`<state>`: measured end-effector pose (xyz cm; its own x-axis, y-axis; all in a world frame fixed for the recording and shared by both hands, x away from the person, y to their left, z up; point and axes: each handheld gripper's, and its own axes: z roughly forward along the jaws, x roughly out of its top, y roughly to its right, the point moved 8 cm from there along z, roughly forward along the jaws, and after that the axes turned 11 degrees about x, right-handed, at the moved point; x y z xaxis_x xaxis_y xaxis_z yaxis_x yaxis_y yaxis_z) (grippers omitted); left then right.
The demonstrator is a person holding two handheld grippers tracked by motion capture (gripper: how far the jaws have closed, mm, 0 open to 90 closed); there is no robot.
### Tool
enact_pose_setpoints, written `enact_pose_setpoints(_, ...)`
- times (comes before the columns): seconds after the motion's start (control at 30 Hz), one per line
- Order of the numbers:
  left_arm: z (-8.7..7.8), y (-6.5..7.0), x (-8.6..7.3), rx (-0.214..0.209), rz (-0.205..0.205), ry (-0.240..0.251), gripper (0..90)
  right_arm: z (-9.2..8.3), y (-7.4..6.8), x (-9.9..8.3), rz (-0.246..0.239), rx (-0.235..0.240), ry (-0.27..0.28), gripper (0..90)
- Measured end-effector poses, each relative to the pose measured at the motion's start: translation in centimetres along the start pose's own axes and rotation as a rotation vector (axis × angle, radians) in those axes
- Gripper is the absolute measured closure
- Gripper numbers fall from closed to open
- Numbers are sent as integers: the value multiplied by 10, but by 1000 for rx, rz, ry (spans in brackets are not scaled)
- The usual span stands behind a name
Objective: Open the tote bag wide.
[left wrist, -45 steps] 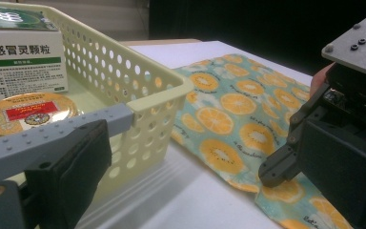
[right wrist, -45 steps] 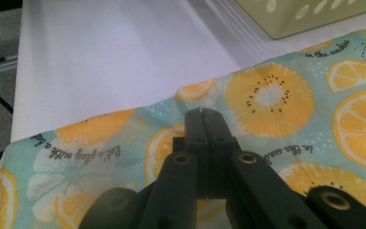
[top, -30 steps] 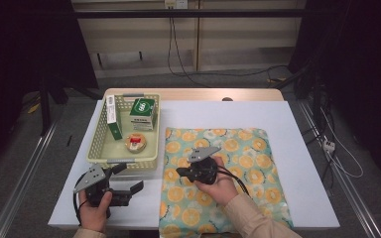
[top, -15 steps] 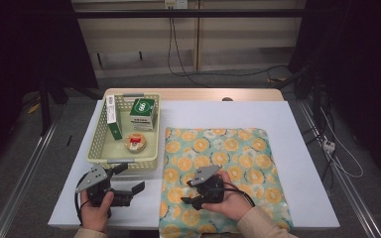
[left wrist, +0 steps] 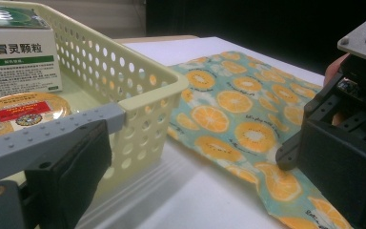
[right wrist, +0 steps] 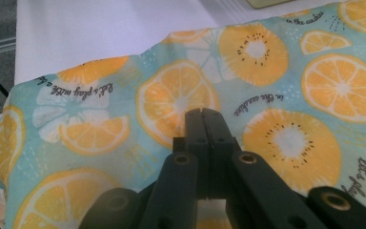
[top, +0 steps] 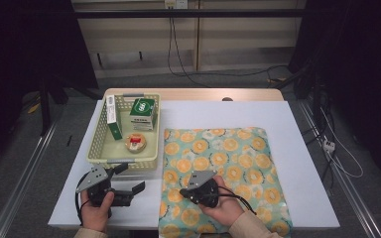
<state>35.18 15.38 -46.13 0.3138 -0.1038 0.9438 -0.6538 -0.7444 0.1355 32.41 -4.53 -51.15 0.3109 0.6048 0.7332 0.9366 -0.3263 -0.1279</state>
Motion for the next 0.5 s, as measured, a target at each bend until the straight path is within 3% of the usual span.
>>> enact_pose_setpoints(0.07, 0, 0, 0, 0, 1, 1, 46, 0, 2, 1, -4, -15, 11, 900)
enact_pose_setpoints(0.17, 1, 0, -1, 1, 5, -5, 46, -1, 7, 2, 34, -15, 36, 900)
enact_pose_setpoints(0.3, 0, 0, 0, -1, 3, 1, 46, -4, 20, 1, 38, -43, 21, 900)
enact_pose_setpoints(0.33, 0, 0, 0, 0, 3, 0, 46, -4, 20, 1, 65, -10, 27, 900)
enact_pose_setpoints(0.43, 0, 0, 0, -1, 2, -1, 46, -9, 24, 3, 102, 1, 68, 900)
enact_pose_setpoints(0.47, 0, 0, 0, 0, 3, 0, 46, -11, 21, 4, 107, 55, 94, 900)
enact_pose_setpoints(0.5, 0, 0, 0, -2, 4, -2, 46, -13, 19, 7, 106, 38, 116, 900)
